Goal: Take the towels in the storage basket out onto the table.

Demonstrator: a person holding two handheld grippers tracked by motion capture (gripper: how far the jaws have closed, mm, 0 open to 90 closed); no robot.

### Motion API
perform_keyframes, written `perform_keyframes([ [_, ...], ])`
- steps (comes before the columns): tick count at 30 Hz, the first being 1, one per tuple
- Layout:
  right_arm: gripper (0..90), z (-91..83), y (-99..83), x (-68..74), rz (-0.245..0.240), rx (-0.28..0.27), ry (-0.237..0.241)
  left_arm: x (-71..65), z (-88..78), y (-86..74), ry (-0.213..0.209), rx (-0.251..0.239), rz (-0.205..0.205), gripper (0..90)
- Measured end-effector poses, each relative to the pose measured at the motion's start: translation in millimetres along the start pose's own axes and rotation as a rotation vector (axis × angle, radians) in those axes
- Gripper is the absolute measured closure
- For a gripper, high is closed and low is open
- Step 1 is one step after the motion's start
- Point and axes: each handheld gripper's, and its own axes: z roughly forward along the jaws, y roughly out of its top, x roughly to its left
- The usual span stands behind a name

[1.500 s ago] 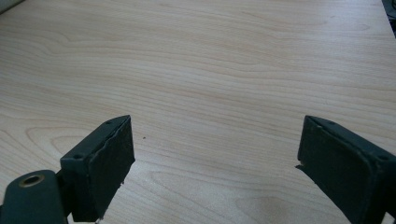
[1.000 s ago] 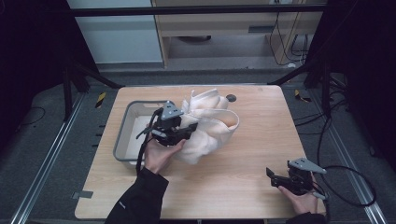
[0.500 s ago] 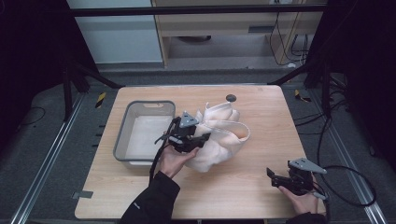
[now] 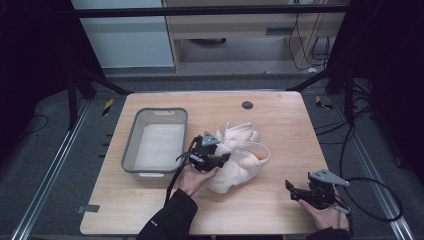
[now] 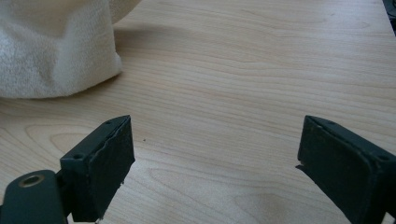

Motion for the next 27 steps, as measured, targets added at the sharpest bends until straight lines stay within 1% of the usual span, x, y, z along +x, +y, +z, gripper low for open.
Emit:
perform_keyframes([
  [4, 10.7, 0.3, -0.2, 0.0, -0.001, 0.001, 0.0, 0.5, 4.6, -6.6, 0.0, 0.018, 0.001, 58.2],
  [7, 10.5, 0.4, -0.2, 0.3, 0.0, 0.004, 0.001, 1.5, 7.1, -11.1, 0.006, 0.033, 0.015, 56.2],
  [12, 10.4, 0.8, -0.3, 0.1, 0.0, 0.005, 0.0, 4.2, 7.0, -14.9, 0.005, 0.029, 0.008, 52.5],
  [14, 10.3, 0.9, -0.4, 0.4, 0.0, 0.007, 0.001, 4.5, 6.9, -16.0, 0.009, 0.027, 0.016, 50.7],
  [19, 10.1, 0.9, -0.5, 0.4, 0.0, 0.005, 0.0, 5.5, 6.2, -17.1, 0.006, 0.024, 0.019, 45.2],
  [21, 10.0, 0.9, -0.5, 0.4, 0.0, 0.005, 0.0, 5.8, 6.1, -17.1, 0.0, 0.025, 0.014, 40.2],
  [24, 9.9, 0.7, -0.4, 0.9, 0.005, 0.008, 0.004, 7.6, 4.9, -16.8, -0.007, 0.03, 0.025, 32.5],
  [27, 9.8, 0.8, -0.4, 0.9, 0.004, 0.008, 0.003, 8.7, 1.9, -17.2, -0.006, 0.027, 0.032, 26.8],
])
